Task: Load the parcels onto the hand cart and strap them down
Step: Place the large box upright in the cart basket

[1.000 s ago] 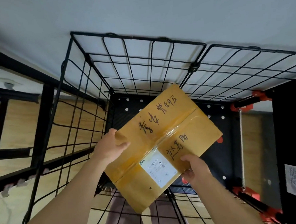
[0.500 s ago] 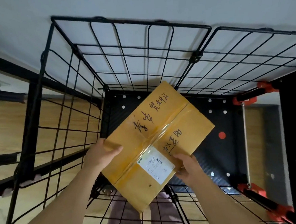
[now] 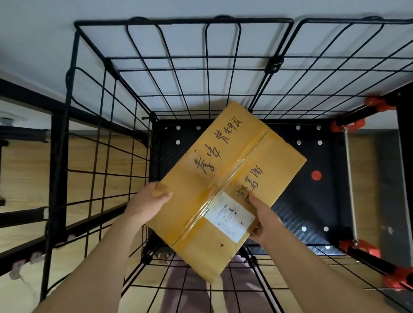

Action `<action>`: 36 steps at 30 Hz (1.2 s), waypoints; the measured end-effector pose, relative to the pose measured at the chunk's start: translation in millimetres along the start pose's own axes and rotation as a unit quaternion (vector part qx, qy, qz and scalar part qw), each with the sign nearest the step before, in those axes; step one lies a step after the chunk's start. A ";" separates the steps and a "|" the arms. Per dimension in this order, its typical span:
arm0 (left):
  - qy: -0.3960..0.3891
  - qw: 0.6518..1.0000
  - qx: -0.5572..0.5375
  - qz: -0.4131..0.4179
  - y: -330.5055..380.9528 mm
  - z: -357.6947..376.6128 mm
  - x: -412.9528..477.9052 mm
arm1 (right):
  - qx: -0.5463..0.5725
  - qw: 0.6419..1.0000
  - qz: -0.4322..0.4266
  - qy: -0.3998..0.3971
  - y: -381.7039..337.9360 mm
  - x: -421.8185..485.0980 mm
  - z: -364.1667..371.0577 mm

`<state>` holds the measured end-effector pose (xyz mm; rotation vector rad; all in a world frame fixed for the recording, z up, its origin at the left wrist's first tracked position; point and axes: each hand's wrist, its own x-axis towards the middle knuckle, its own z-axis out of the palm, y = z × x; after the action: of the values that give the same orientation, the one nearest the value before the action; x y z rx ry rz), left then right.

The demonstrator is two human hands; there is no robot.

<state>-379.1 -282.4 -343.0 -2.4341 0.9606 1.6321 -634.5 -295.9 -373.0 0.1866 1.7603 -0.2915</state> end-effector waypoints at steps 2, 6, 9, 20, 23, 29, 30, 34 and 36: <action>-0.017 1.000 0.001 0.005 1.8 -3.3 1.8 | -0.003 1.000 -0.009 0.004 0.1 1.9 0.6; -0.029 0.999 0.039 -0.002 5.4 -4.6 4.8 | -0.031 0.999 -0.025 0.026 4.7 10.8 2.0; 0.013 0.998 0.054 0.026 4.7 1.1 -1.3 | -0.044 0.998 -0.036 0.039 6.6 13.0 -1.1; 0.073 0.991 -0.015 0.114 17.9 4.0 -34.2 | -0.014 0.999 -0.024 0.039 7.7 -1.7 -27.2; 0.026 0.993 -0.069 0.097 11.6 -3.1 -28.9 | -0.018 0.999 -0.028 0.039 4.6 -9.9 -25.2; 0.020 0.975 -0.218 -0.020 -3.2 6.6 -19.9 | -0.002 0.999 -0.039 0.019 11.6 -5.8 -18.1; 0.049 0.970 -0.236 -0.038 -4.8 6.9 -20.3 | 0.000 0.999 -0.044 0.030 13.4 -4.9 -15.3; 0.088 0.944 -0.312 -0.057 -10.0 10.2 -20.9 | -0.001 0.995 -0.068 0.073 20.7 3.1 -12.2; 0.070 0.941 -0.326 -0.062 -10.6 5.5 -25.3 | -0.015 0.992 -0.085 0.097 24.2 3.9 -11.5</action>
<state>-384.3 -260.2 -326.8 -2.9676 0.2712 1.9911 -639.3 -269.5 -376.9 0.0435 1.9758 -0.3814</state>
